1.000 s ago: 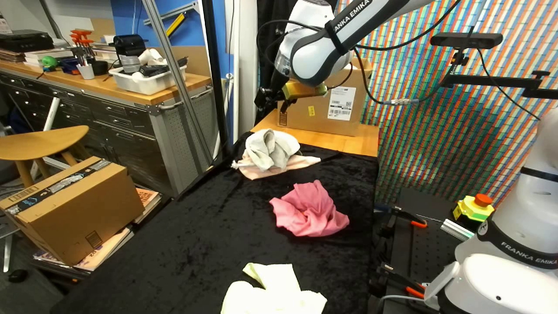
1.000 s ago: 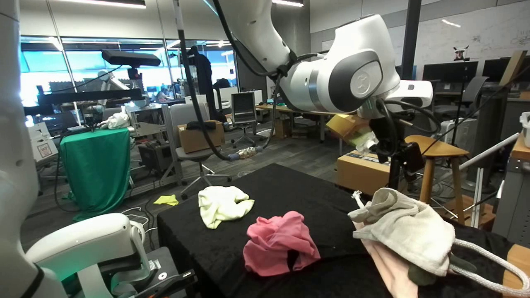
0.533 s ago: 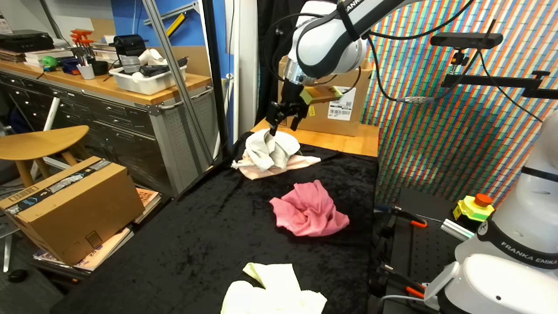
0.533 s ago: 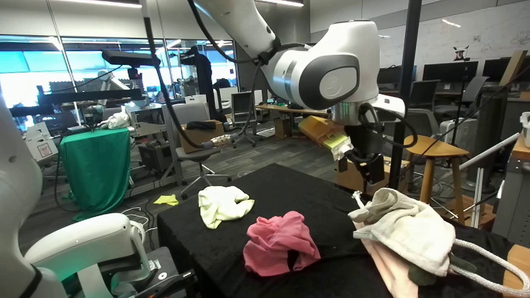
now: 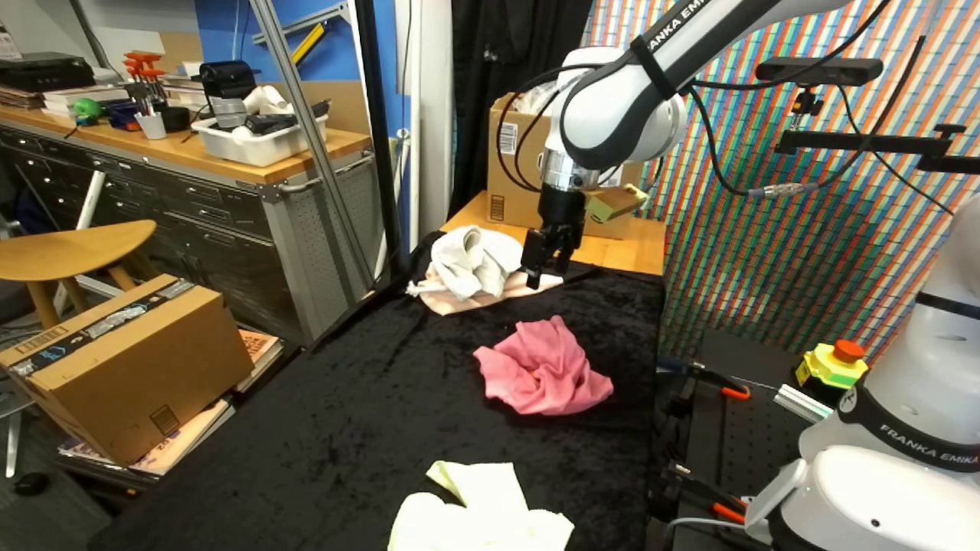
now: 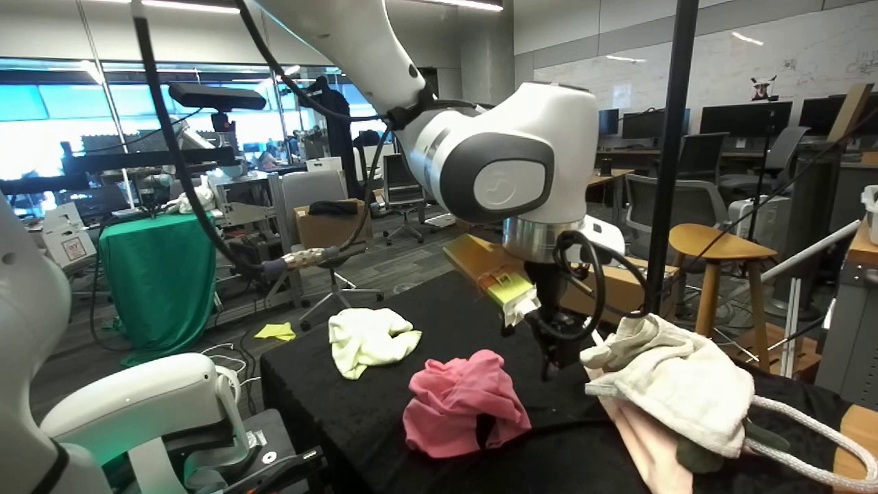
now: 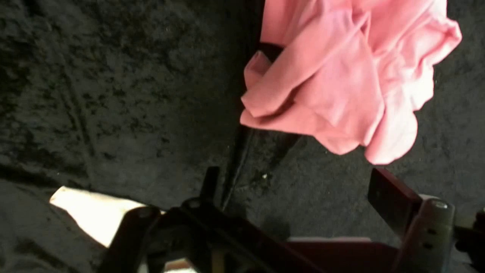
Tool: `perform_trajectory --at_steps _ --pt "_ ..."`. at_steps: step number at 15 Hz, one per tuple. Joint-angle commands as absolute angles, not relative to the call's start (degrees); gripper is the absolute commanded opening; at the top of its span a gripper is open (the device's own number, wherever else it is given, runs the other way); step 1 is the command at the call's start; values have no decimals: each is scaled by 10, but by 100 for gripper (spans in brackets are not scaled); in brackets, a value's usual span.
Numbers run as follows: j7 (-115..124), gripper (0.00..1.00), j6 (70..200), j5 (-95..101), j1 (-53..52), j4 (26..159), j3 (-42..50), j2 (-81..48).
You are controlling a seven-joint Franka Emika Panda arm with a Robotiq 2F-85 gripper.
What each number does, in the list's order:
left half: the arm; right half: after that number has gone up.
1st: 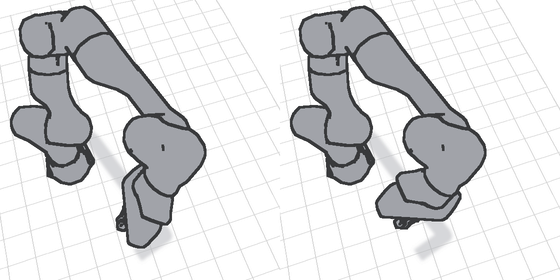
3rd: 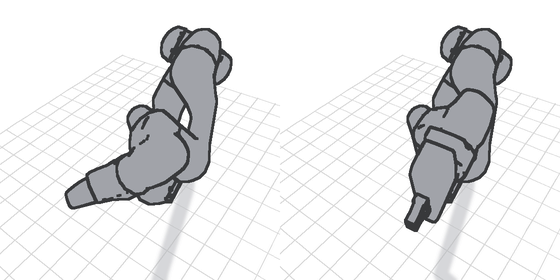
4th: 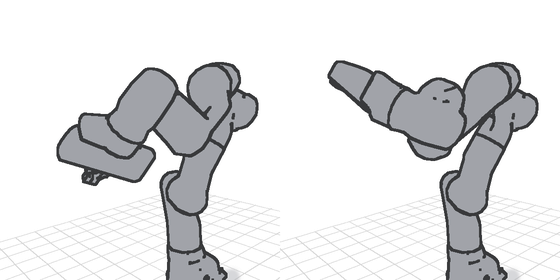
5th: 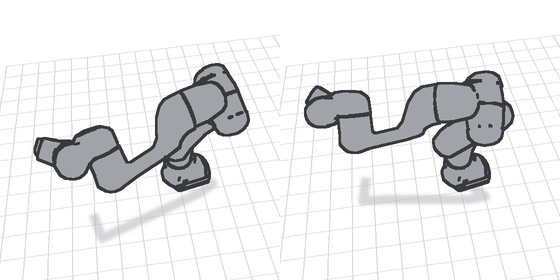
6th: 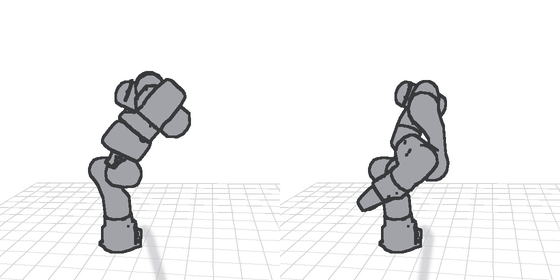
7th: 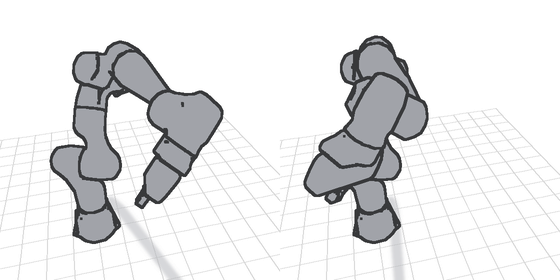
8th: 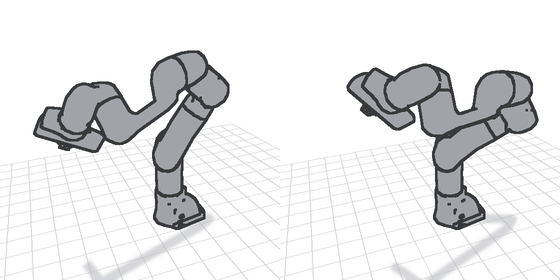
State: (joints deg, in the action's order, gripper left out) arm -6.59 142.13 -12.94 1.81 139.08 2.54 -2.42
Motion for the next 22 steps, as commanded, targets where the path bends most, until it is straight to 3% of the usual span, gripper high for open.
perform_trajectory --at_steps 1,13,22 --pt "-150 100 1431 -186 19 1437 13 -10" --pt "-316 100 1463 -355 3 1467 -41 -51" --pt "-304 100 1525 -320 13 1483 -46 -73"
